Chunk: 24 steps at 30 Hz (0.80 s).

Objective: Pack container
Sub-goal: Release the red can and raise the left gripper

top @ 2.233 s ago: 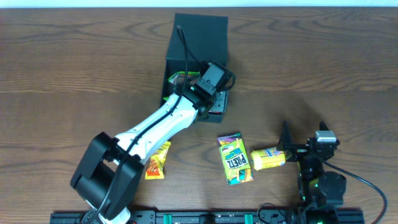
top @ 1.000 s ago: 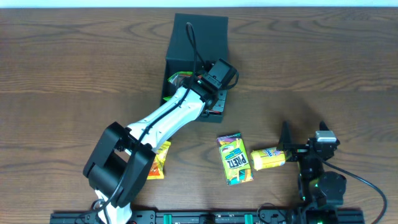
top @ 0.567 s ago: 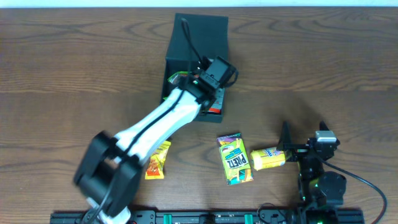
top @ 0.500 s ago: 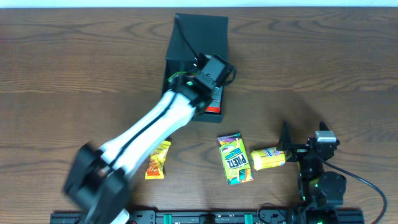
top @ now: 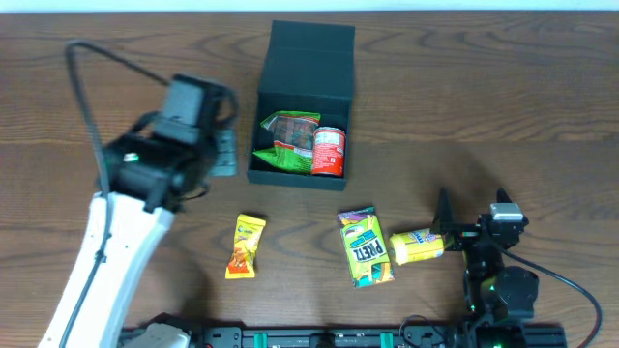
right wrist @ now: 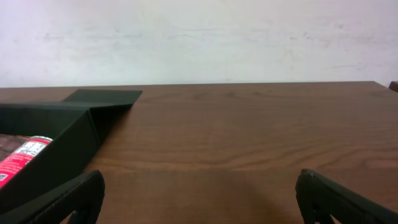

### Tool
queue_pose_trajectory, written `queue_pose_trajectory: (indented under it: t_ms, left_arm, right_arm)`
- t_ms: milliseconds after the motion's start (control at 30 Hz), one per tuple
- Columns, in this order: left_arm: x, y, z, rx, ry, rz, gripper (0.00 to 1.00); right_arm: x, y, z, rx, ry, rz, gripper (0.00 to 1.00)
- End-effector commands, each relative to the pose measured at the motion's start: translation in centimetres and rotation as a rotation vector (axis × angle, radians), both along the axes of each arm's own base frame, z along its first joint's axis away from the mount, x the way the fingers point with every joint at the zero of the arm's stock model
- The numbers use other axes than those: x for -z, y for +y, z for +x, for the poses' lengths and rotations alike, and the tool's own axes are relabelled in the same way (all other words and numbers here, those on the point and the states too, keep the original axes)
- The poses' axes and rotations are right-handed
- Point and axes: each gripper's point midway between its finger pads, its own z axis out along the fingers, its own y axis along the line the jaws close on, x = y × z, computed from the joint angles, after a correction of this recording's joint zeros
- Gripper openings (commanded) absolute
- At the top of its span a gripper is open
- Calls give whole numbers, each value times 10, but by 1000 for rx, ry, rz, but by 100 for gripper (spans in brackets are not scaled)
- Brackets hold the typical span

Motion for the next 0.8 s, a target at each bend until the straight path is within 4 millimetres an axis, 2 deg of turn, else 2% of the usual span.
queue_pose_trajectory:
  t_ms: [0, 33, 133, 167, 267, 367, 533, 667, 767]
  left_arm:
    - [6, -4, -9, 119, 51, -74, 19]
    - [13, -2, -11, 133, 67, -77, 32]
    - [41, 11, -14, 109, 120, -64, 75]
    - [50, 13, -13, 95, 129, -68, 95]
    - [73, 16, -13, 34, 149, -87, 95]
    - [90, 15, -10, 6, 149, -100, 95]
    - [102, 16, -11, 5, 174, -96, 95]
    - [104, 18, -12, 0, 185, -86, 95]
    - [106, 38, -15, -111, 195, -12, 95]
  right_arm:
    - [0, -2, 0, 16, -3, -6, 99]
    - [-2, -7, 0, 42, -9, -5, 99]
    - [-6, 0, -1, 9, -16, 60, 99]
    - [-10, 3, -2, -12, -16, 72, 99]
    - [-24, 7, -11, -29, 29, 130, 99]
    - [-45, 1, -29, 15, 98, 144, 99]
    - [-99, 0, -59, 27, 175, 159, 99]
    - [-116, 12, -69, -23, 322, 200, 99]
    - [-113, 30, -67, -110, 474, 232, 99]
